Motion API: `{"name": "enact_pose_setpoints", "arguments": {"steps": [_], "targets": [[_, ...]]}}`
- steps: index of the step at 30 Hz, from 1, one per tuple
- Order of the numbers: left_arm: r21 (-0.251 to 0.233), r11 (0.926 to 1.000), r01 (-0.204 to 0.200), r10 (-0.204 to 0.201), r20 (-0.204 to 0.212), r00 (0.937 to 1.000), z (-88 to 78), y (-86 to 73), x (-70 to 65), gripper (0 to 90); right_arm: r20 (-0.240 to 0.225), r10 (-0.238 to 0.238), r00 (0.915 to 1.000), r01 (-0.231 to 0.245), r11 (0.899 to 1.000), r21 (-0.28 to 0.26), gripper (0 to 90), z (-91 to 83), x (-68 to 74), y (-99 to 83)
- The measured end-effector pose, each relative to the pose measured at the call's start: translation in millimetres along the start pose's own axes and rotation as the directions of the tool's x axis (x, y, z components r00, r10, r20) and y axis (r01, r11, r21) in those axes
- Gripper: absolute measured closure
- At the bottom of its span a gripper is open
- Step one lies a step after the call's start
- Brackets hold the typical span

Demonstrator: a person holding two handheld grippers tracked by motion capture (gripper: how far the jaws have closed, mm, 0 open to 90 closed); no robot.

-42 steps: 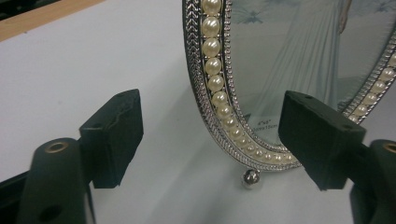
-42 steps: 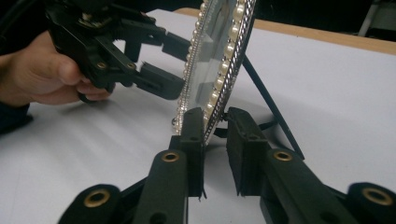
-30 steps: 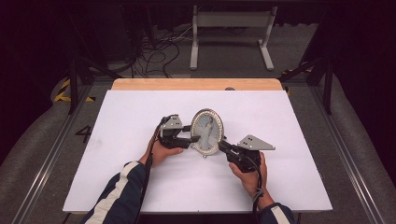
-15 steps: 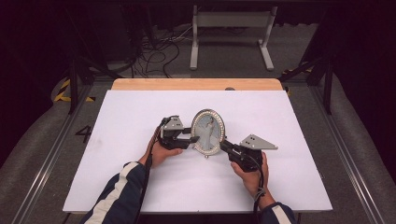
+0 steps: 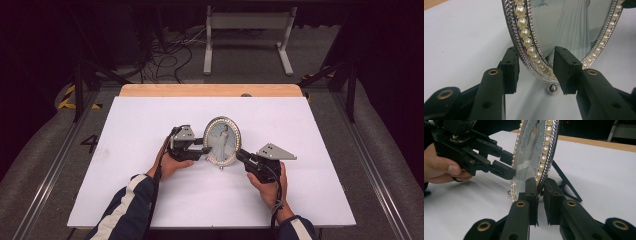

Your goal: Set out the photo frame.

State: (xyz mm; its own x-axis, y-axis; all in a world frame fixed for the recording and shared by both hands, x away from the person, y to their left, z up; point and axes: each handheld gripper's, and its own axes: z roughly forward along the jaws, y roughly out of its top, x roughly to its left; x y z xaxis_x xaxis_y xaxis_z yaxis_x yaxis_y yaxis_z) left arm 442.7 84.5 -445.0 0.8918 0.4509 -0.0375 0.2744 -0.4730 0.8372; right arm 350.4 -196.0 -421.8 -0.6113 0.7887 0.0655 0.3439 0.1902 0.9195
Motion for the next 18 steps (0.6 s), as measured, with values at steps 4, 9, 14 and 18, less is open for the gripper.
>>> {"name": "enact_pose_setpoints", "arguments": {"steps": [4, 9, 14, 18], "targets": [[0.006, 1.0000, 0.001, -0.001, -0.003, 1.0000, -1.6, -1.6, -1.1, 57.4, 0.002, 0.001, 1.0000, -0.001, 1.000, 0.001, 81.8, 1.3, -0.6, 0.7], [0.017, 0.9998, -0.003, 0.003, -0.007, 1.0000, -2.9, -2.6, -2.2, 57.4, 0.004, 0.002, 1.0000, -0.002, 1.000, 0.003, 81.6, 2.4, -1.8, 1.5], [0.030, 0.9995, -0.010, 0.010, -0.022, 0.9997, -2.9, -4.0, -5.9, 57.3, 0.007, 0.004, 1.0000, -0.004, 1.000, 0.003, 81.5, 3.3, -3.2, 2.1], [0.044, 0.9989, -0.018, 0.020, -0.033, 0.9993, -1.5, -6.4, -9.2, 57.4, 0.012, 0.008, 0.9999, -0.008, 1.000, 0.002, 81.2, 3.8, -4.1, 2.5]]}}
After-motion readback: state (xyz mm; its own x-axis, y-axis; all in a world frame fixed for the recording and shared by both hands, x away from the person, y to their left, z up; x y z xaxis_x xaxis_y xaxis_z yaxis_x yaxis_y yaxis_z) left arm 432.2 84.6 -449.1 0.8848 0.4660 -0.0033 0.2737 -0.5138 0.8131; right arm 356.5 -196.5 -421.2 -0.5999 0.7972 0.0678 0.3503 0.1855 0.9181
